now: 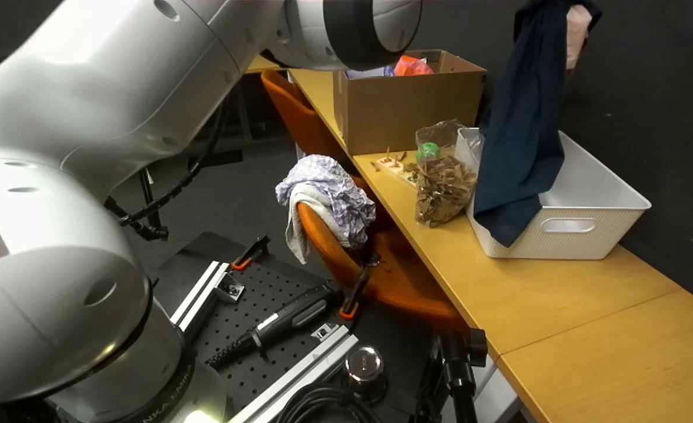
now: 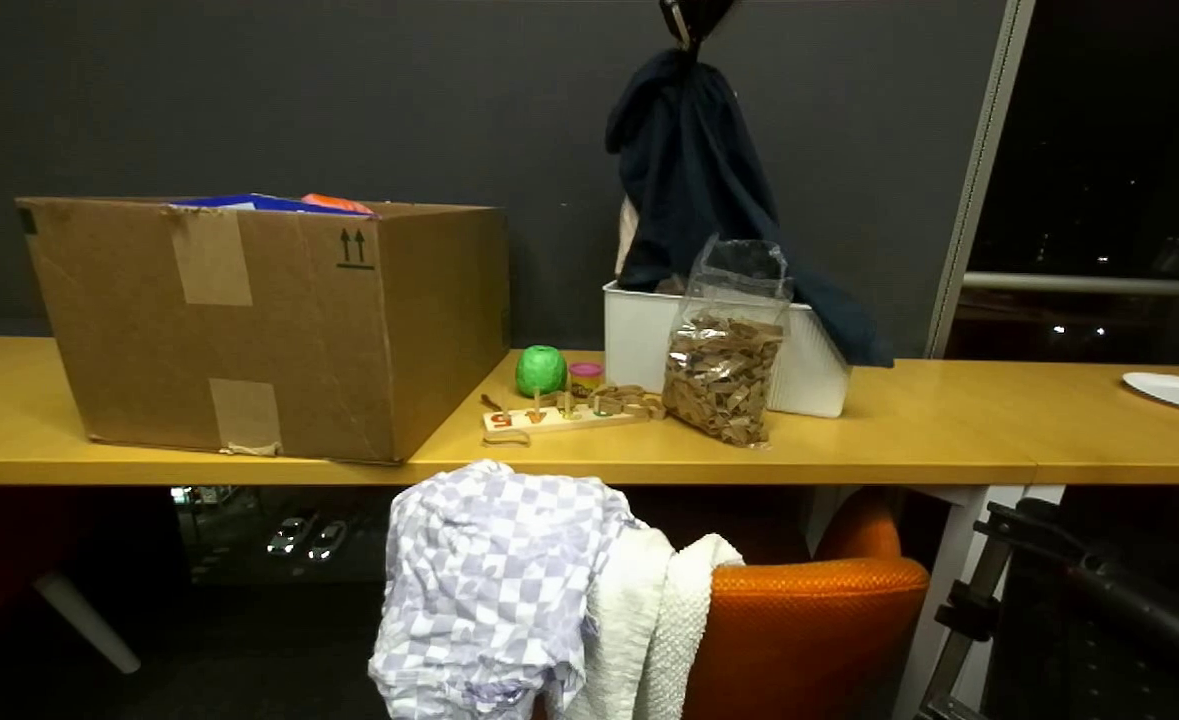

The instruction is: Take the white towel and the other two pieces of clothing out of the basket and put it on the backrest of the chair

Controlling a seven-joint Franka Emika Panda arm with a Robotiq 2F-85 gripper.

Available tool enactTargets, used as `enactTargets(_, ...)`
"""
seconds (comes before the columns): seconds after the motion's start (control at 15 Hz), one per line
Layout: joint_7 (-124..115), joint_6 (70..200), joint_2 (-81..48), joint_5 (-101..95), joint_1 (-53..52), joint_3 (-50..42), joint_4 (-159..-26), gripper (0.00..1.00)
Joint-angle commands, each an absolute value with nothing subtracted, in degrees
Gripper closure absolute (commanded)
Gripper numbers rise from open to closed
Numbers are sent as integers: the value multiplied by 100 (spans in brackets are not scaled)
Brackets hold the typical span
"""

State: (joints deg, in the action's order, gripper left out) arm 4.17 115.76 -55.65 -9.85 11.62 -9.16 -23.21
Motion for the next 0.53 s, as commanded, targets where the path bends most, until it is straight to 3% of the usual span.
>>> enactTargets(0.0,937,11414,-5128,-786,994,-651,-2378,98)
enactTargets(0.47,2365,9945,-4263,-214,608,73,-2513,98)
